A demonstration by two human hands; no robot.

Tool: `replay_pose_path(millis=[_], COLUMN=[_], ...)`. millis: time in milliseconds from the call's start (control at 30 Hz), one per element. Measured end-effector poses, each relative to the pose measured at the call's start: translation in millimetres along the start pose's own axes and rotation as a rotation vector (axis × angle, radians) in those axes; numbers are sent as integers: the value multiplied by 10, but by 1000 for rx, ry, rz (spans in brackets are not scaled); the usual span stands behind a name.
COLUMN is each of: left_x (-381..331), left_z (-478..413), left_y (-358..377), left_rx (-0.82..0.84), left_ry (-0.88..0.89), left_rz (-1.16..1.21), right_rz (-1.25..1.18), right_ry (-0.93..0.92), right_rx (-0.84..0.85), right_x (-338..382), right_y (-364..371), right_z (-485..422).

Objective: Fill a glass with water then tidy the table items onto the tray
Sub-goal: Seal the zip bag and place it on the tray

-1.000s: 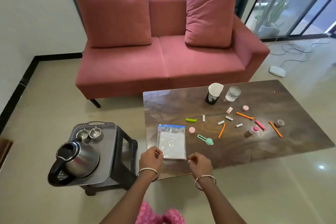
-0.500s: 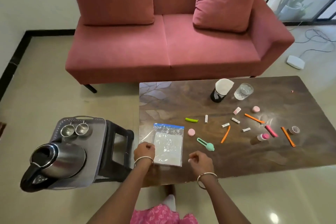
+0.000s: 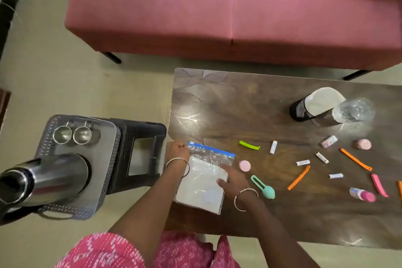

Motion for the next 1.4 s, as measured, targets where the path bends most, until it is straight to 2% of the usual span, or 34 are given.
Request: replay_pose_path(millis=[100,200,400,467,567,700,900,1033,1133,1300,1400], left_x=[-43,-30,106,112,105,90,-53,-138,-188,-295,-331], left_z=[-158,-248,-233,-110,143,580,1408,2209,2823,3751,4117], left_y=[44,99,149,129,72,47,32,31,56,156,226], left_rx=[-8,-29,49,71,84,120,93,-2,-100,-266,-293], left_ry=[-14,-20,19,81,171,259,457,614,711,916,1001], left_rz=[28,54,89,110,100,131,130,108,92,135,230], right_rz=[44,78,82,52,-33,-123,-81,-7,76,36,4], right_ry=[25,22,-6,-13,-69,-208,-458,-675,-757,-916,-995], right_rx=[50,30,82,8,-222,-438,-495,-448,-455,-603,-654], right_x=[-57,-118,-150,-98,73,384,696,794,855,885,847], right_y=[105,115,5,-92,-310,-558,-646,-642,-658,-768,-835], right_z=[-88,-130,-145,-103,66,492,1198,1824,2285,3096,3518])
Point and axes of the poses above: each hand's wrist, its own z-axis away from the middle knuckle, its own y-axis out of the palm, x = y × z, the point moved 6 cm from there along -z, towards the middle knuckle, and after that the axes turned 12 degrees about x, right-handed, at the moved point
